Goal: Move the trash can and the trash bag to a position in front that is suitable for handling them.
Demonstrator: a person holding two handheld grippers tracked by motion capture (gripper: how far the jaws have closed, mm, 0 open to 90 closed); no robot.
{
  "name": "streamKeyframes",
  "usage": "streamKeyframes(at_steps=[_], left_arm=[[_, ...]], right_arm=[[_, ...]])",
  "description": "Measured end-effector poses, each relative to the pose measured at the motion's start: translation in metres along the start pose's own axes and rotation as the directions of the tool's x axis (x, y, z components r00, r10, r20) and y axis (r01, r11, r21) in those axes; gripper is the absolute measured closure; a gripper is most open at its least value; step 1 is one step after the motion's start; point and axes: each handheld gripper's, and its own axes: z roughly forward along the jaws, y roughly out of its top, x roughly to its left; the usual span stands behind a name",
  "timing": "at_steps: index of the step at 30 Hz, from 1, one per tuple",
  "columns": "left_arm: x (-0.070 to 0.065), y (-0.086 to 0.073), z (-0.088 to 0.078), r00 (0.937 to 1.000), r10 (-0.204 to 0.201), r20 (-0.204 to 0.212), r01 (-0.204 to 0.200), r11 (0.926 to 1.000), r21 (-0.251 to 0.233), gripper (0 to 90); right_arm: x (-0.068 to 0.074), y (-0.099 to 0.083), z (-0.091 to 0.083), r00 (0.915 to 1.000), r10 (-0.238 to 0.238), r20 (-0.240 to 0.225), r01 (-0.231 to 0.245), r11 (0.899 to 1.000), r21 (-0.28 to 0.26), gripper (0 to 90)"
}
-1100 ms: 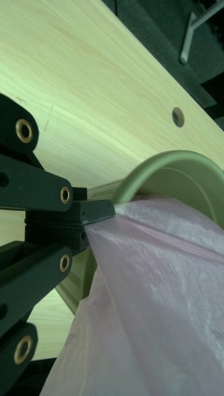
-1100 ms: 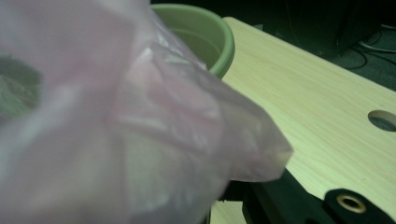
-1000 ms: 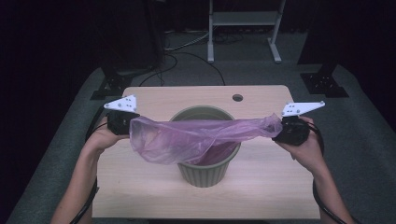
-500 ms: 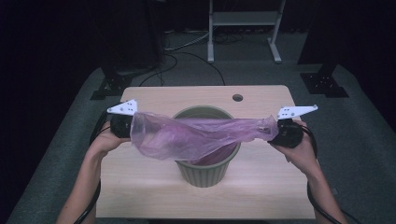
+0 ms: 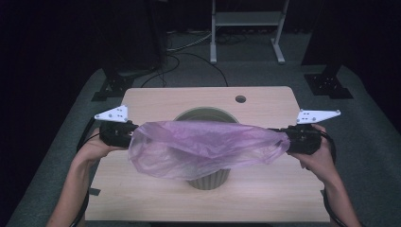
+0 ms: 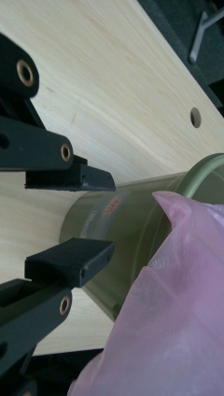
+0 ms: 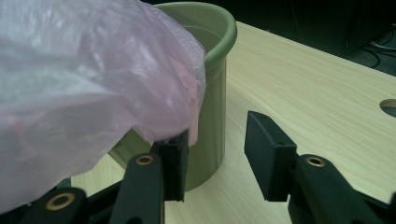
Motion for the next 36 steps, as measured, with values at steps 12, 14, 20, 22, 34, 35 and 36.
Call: streamKeyframes(at_steps=[12, 14, 20, 22, 34, 35, 36], left_arm=[[-0.010, -0.007, -0.026, 0.9997, -0.019, -0.017, 0.019, 0.9997, 0.012, 58.5], [-0.012, -0.008, -0.032, 0.9995, -0.021, -0.026, 0.021, 0.9997, 0.014, 57.4], [-0.020, -0.003, -0.053, 0.9990, -0.020, -0.041, 0.020, 0.9997, 0.010, 53.9], [-0.022, 0.001, -0.058, 0.9989, -0.016, -0.045, 0.017, 0.9998, 0.013, 53.2], [-0.028, 0.025, -0.079, 0.9983, -0.004, -0.057, 0.005, 0.9998, 0.018, 47.8], [-0.029, 0.027, -0.080, 0.9985, -0.004, -0.055, 0.005, 0.9998, 0.019, 47.2], [-0.029, 0.030, -0.082, 0.9986, 0.000, -0.053, 0.001, 0.9998, 0.021, 46.2]], right_arm=[[-0.001, -0.010, -0.024, 0.9992, 0.011, 0.038, -0.011, 1.000, -0.006, 54.7], [0.001, -0.010, -0.032, 0.9988, 0.013, 0.046, -0.013, 1.000, -0.012, 54.2], [0.008, -0.005, -0.055, 0.9979, 0.000, 0.065, 0.002, 0.999, -0.033, 52.2], [0.012, 0.000, -0.062, 0.9972, -0.012, 0.074, 0.015, 0.999, -0.038, 51.3], [0.028, 0.035, -0.080, 0.9966, -0.064, 0.051, 0.067, 0.997, -0.048, 47.4], [0.029, 0.038, -0.080, 0.9963, -0.071, 0.048, 0.074, 0.996, -0.047, 46.9], [0.031, 0.040, -0.080, 0.9961, -0.076, 0.044, 0.078, 0.996, -0.046, 46.8]])
